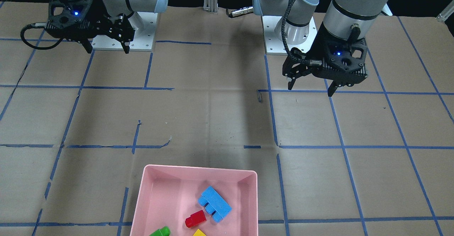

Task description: Put all blocks into box

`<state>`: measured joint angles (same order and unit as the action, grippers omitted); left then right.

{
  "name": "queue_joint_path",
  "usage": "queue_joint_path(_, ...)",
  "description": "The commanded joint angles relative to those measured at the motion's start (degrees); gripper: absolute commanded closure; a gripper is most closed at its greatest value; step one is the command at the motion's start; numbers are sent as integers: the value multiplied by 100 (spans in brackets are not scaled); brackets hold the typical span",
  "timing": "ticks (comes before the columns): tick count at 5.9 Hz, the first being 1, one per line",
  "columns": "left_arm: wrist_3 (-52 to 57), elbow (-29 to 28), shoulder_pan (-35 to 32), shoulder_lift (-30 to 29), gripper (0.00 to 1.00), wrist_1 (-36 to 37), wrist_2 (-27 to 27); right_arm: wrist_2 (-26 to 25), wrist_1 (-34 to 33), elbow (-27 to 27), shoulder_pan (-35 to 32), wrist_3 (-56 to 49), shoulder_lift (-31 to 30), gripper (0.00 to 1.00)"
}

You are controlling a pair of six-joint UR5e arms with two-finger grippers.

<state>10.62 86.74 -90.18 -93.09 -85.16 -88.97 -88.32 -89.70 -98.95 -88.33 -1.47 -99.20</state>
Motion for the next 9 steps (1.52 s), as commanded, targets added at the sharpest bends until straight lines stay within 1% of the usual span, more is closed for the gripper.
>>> queue_joint_path(1,10,186,18,239,1,17,3,-9,-21,-10,0,6,-2,0)
queue_joint_path(4,10,238,18,239,1,0,-76,-1,-21,-19,0,-2,-3,0)
queue_joint_path(9,-8,230,27,248,1,0,-59,-1,-21,-28,0,-2,-3,0)
